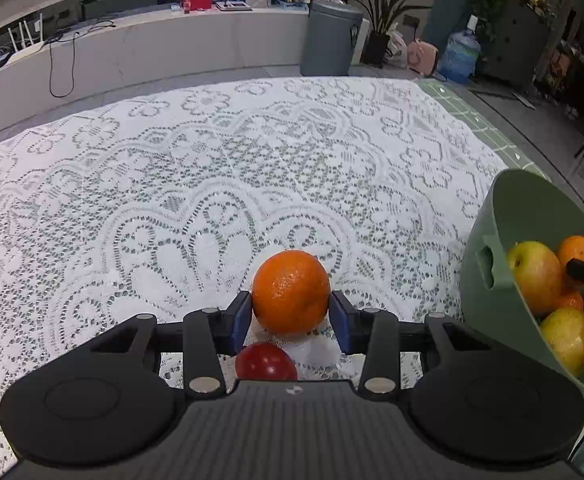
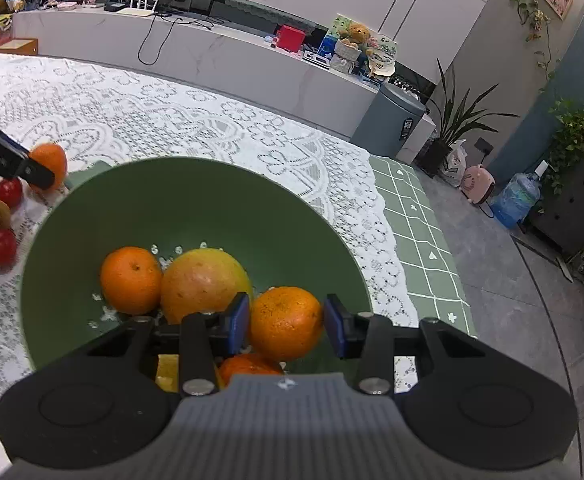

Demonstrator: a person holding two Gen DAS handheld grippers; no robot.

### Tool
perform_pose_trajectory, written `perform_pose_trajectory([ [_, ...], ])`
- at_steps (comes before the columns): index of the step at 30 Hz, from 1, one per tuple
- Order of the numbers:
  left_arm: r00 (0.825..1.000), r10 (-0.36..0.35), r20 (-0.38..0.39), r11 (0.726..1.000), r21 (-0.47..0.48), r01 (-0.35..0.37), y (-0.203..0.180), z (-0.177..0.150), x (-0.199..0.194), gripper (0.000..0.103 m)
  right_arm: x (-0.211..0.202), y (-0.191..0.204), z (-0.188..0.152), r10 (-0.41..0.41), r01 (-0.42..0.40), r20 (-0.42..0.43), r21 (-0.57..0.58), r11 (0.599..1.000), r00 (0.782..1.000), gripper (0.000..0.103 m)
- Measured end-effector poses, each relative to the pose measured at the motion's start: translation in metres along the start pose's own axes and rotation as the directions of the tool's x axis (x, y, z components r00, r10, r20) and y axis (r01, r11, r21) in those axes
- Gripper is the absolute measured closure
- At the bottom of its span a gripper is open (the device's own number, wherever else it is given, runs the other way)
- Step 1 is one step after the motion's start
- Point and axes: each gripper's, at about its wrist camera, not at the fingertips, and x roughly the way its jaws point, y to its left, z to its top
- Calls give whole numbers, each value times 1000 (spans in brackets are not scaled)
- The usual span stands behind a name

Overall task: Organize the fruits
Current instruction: 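Lower the right gripper's orange into the colander and open it while the left gripper carries its orange, then lower the held orange into the colander and open the left gripper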

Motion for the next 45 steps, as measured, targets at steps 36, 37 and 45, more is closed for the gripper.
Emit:
perform_pose_trajectory([
  [36,984,-148,102,985,101,138,-93,8,-99,56,-41,-14,-11,92,-110,110,169,979,990,46],
  [37,983,-156,94,983,112,145,-98,7,-98,56,-43,-14,-12,100,-119,113,176,977,989,46],
  [45,979,-204,3,956,214,199,-140,1,-80,56,-53,-19,-30,104,-130,119,239,962,987,39],
])
